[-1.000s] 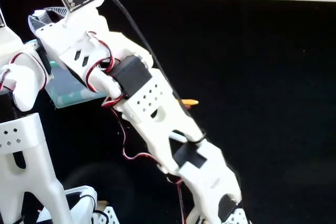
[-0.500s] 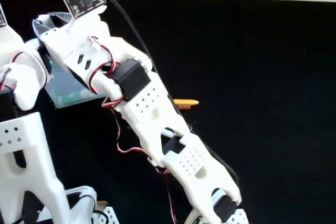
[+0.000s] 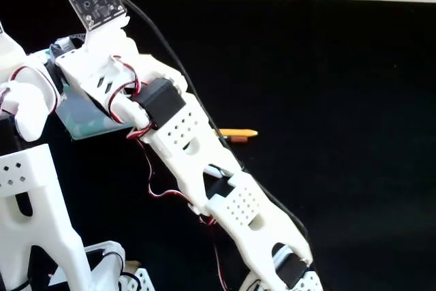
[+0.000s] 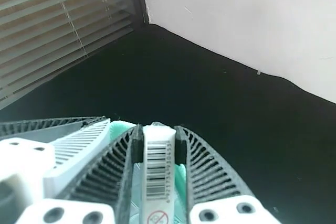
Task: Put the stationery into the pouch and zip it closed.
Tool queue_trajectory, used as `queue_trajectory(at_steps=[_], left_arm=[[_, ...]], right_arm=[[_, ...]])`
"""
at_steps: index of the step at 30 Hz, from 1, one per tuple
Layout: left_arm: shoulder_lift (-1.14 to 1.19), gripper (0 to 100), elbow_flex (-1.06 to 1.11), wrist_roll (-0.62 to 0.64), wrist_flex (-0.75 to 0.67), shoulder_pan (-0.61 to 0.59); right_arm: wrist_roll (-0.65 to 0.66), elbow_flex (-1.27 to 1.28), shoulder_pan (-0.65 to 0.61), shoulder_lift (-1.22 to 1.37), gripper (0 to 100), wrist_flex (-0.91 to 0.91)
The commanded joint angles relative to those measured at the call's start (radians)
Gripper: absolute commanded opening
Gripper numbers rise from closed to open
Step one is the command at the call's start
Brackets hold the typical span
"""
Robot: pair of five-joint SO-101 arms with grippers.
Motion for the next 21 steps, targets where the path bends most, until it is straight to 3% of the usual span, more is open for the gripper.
queue_trajectory(at_steps=[1, 5, 21], left_arm=[[0.067, 1, 0.050, -0.002, 0.005, -0.001], [0.067, 1, 0.051, -0.002, 0.005, -0.001], [0.068, 1, 0.053, -0.002, 0.005, -0.001]], right_arm=[[-0.002, -0.093, 0.005, -0.008, 13.7, 0.025], [-0.002, -0.093, 0.004, -0.008, 26.3, 0.025], [0.002, -0.093, 0.005, -0.174, 26.3, 0.087]])
